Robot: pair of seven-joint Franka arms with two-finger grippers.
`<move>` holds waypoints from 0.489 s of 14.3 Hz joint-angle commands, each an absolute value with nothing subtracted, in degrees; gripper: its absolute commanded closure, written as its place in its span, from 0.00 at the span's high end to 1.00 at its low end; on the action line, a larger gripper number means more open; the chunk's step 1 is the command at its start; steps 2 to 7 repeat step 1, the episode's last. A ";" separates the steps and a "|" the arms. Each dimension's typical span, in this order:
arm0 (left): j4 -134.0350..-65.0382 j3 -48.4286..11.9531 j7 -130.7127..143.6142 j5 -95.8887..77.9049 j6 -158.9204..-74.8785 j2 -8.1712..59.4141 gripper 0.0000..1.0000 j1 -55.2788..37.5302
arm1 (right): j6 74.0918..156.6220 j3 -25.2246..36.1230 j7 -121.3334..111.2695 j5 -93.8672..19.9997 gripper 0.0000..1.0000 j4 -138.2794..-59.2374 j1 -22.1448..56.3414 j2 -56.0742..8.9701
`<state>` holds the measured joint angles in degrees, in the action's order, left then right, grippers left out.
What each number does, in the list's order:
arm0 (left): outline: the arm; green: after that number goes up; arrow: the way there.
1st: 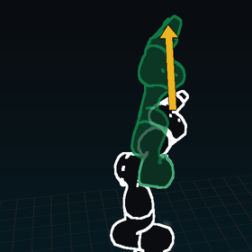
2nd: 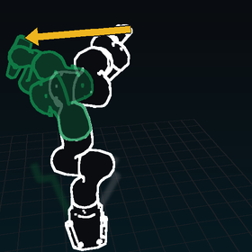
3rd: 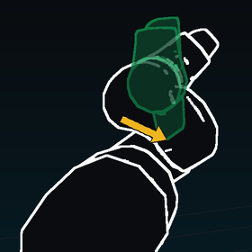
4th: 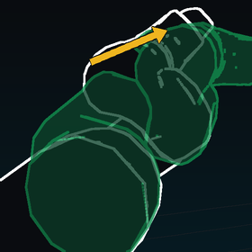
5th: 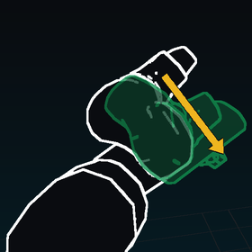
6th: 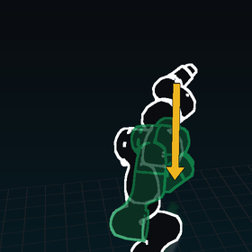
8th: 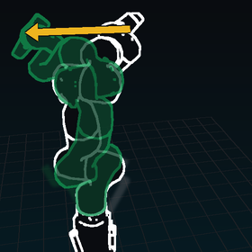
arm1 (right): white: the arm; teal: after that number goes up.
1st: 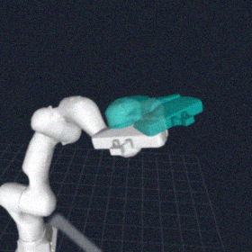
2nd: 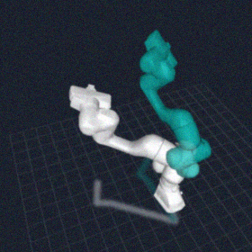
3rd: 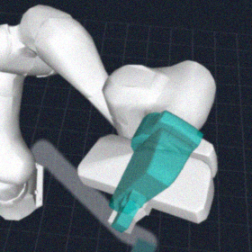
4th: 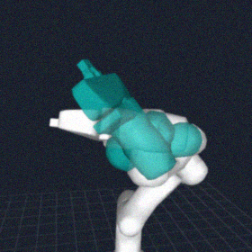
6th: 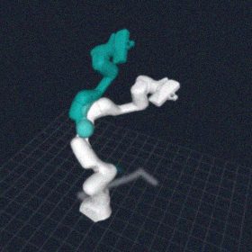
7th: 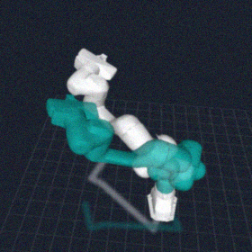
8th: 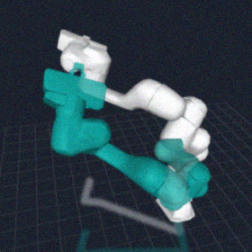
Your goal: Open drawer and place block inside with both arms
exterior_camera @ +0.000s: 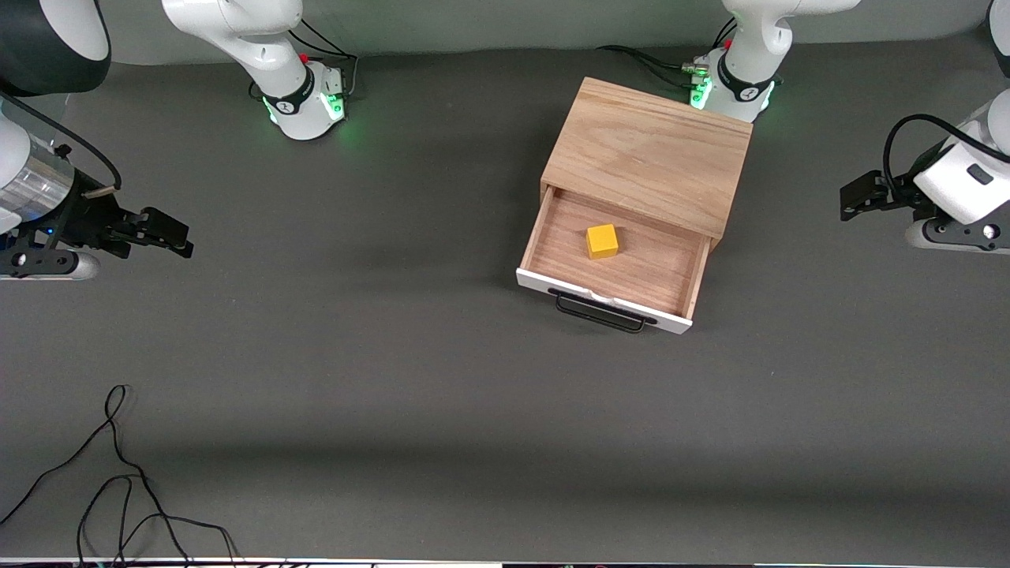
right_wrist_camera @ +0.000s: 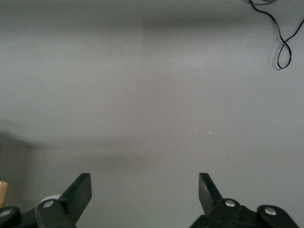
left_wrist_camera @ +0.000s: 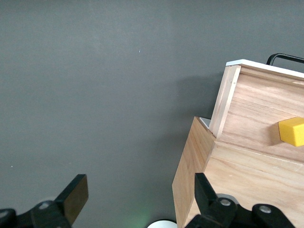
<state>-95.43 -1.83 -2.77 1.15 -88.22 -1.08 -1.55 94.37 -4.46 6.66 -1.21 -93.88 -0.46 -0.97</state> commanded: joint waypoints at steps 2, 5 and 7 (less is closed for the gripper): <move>-95.54 -1.85 -2.37 0.79 -87.71 -1.41 1.00 -1.58 | 94.04 -4.83 5.45 -0.35 1.00 -93.25 -0.79 -1.05; -95.54 -1.85 -2.37 0.79 -87.71 -1.41 1.00 -1.58 | 94.04 -4.83 5.45 -0.35 1.00 -93.25 -0.79 -1.05; -95.54 -1.85 -2.37 0.79 -87.71 -1.41 1.00 -1.58 | 94.04 -4.83 5.45 -0.35 1.00 -93.25 -0.79 -1.05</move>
